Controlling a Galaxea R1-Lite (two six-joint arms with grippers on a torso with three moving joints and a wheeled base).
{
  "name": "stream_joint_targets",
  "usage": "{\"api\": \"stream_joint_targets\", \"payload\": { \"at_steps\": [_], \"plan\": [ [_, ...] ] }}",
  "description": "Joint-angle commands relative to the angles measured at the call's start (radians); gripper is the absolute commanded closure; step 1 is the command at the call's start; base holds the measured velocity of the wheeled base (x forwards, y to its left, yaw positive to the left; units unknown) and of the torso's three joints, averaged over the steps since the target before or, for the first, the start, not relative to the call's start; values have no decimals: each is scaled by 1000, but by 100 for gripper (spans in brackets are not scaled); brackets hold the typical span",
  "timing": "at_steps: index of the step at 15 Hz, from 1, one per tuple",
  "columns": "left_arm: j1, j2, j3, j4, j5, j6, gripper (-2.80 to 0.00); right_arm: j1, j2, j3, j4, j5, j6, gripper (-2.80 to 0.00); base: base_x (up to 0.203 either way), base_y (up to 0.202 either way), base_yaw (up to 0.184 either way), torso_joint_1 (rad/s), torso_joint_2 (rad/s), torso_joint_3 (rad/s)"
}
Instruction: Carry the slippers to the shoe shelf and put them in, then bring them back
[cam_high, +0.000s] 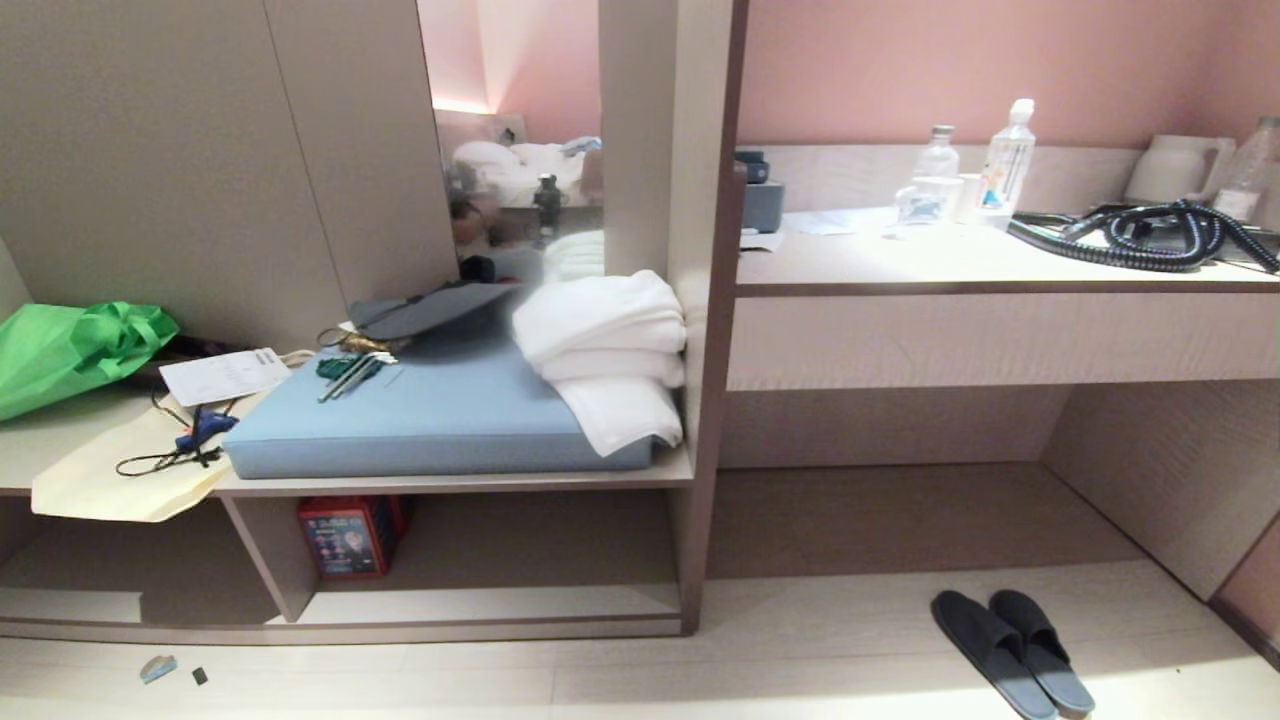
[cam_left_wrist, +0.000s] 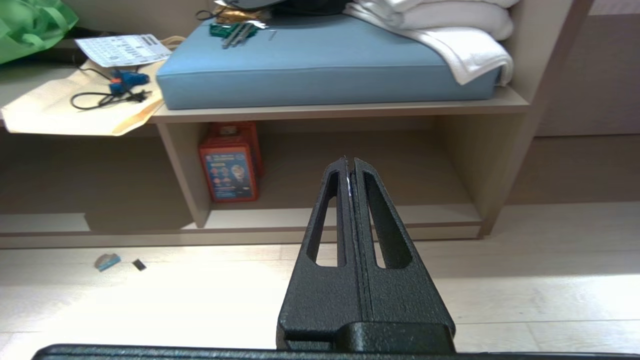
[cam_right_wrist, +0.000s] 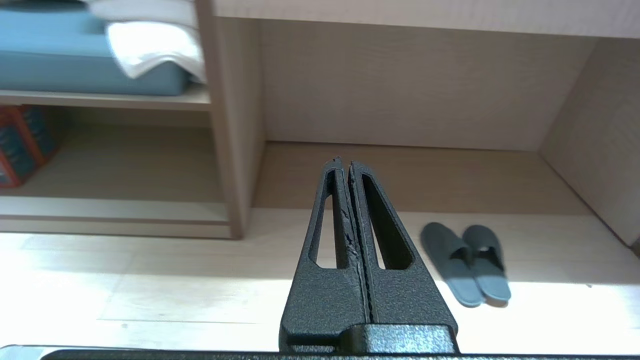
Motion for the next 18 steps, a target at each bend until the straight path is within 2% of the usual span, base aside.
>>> {"api": "stream_joint_targets", "payload": {
  "at_steps": [1, 18],
  "plan": [
    [0, 0, 0, -1, 0, 0, 0, 0, 1, 2, 0, 0, 0, 0, 0, 197, -6, 0, 0, 7],
    [0, 1, 0, 0, 0, 0, 0, 0, 1, 2, 0, 0, 0, 0, 0, 194, -1, 3, 2, 3]
  ]
}}
